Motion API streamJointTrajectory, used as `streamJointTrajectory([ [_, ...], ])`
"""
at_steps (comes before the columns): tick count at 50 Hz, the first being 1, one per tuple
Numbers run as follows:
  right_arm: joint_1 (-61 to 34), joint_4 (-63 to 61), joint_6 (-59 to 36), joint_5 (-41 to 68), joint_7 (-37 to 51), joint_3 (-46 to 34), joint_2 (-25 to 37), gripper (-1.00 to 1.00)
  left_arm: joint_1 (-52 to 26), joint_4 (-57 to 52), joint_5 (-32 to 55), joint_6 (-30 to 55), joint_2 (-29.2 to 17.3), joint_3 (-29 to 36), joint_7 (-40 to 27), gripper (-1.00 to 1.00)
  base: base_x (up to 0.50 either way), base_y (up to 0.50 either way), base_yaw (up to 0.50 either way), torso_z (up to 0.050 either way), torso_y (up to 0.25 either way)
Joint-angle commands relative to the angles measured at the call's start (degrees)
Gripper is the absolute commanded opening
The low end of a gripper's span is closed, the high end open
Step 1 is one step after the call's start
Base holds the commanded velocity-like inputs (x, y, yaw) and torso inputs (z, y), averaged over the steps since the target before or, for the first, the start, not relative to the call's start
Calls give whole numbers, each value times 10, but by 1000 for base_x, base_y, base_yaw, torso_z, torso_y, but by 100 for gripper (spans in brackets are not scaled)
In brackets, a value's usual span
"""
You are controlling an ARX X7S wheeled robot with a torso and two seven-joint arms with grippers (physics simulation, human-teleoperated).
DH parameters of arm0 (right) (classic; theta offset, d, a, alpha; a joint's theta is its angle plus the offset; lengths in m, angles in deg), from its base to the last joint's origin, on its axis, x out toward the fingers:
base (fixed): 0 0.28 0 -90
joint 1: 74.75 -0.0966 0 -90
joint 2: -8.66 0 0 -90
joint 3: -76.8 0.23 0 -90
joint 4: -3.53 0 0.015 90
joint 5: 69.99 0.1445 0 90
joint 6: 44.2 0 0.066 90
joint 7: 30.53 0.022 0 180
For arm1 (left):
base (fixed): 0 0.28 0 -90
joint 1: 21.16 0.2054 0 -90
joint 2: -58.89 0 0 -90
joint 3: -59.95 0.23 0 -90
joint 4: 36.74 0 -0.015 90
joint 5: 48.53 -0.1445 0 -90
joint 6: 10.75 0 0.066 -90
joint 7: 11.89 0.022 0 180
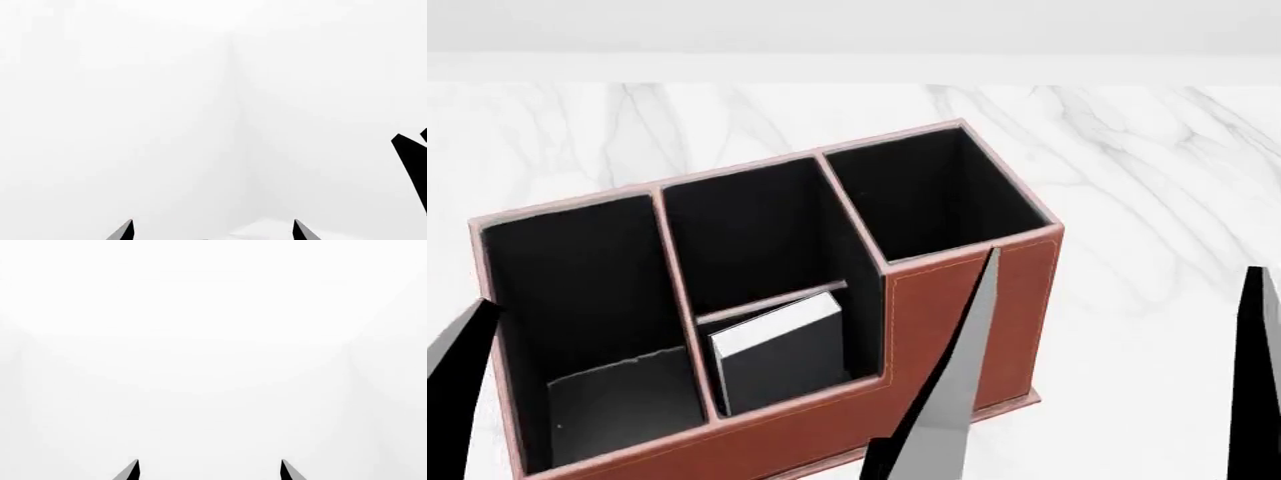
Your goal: Pick up the book and place it in the back compartment of the caddy.
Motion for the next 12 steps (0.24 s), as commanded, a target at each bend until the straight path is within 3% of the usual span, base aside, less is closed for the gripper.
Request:
streamJointTrajectory([
  [1, -26, -92, -72, -11, 0, 9, 4, 100, -3, -36, 145, -26, -91, 1, -135, 100, 0, 0, 0, 0, 0],
  [12, -1, -98, -35, -18, -21, 37, -8, 100, 45, -35, 204, -153, -190, 50, -229, 100, 0, 0, 0, 0, 0],
])
